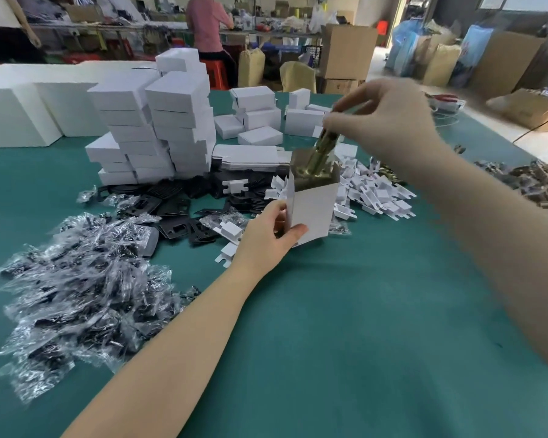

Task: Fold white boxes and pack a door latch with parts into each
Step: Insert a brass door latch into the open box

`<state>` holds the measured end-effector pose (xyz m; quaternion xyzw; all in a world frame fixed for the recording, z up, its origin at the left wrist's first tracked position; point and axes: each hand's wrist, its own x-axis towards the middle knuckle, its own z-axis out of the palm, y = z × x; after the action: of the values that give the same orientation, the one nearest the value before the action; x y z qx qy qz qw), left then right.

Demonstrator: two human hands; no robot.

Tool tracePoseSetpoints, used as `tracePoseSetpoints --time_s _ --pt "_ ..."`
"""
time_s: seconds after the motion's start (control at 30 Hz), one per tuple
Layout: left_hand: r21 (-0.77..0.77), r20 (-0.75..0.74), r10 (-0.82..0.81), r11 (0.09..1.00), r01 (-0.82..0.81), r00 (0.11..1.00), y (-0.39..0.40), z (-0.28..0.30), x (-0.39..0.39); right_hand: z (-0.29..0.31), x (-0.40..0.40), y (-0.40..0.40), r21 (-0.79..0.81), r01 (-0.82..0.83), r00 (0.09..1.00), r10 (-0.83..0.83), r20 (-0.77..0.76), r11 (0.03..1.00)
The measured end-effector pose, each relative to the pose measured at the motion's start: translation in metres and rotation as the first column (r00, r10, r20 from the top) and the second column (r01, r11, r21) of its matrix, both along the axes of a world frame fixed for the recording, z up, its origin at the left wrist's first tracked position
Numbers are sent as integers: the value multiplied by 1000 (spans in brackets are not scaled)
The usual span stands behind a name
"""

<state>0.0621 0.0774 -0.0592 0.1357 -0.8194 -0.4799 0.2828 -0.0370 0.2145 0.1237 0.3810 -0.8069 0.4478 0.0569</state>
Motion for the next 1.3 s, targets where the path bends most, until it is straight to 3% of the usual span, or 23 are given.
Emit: tracePoseSetpoints --time_s 0.27,0.43,0.57,0.63,0.73,0.8,0.9,1.0,1.1,1.3 --pt "111 -78 -35 993 44 996 -1 -4 -5 -62 15 -19 227 197 940 -119 -319 954" --pt "152 -104 -53 986 69 993 0 -3 -5 -72 13 -16 258 186 956 -114 -270 948" --pt "136 -101 -70 987 84 992 2 -2 -6 -70 7 -11 360 144 949 -25 -314 922" --pt "181 -99 -72 979 89 993 1 -3 -5 -74 5 -7 209 65 950 4 -313 976" --pt "296 -96 -60 951 86 994 2 0 -5 -87 9 3 -162 -10 977 -25 -211 987" --pt "336 -106 -78 936 109 991 4 3 -4 -102 8 10 -136 -1 1000 1 -6 991" --pt "287 -69 -169 940 182 983 5 3 -1 -129 -1 22 9 -111 958 105 265 994" --pt "175 30 -241 957 233 970 1 1 2 -149 -9 36 84 -213 935 178 307 973" --pt "159 81 -250 959 235 965 -4 0 1 -158 -8 38 207 -285 932 219 290 936" --pt "-18 140 -102 994 106 985 -8 2 2 -170 -10 20 215 -159 977 122 175 964"
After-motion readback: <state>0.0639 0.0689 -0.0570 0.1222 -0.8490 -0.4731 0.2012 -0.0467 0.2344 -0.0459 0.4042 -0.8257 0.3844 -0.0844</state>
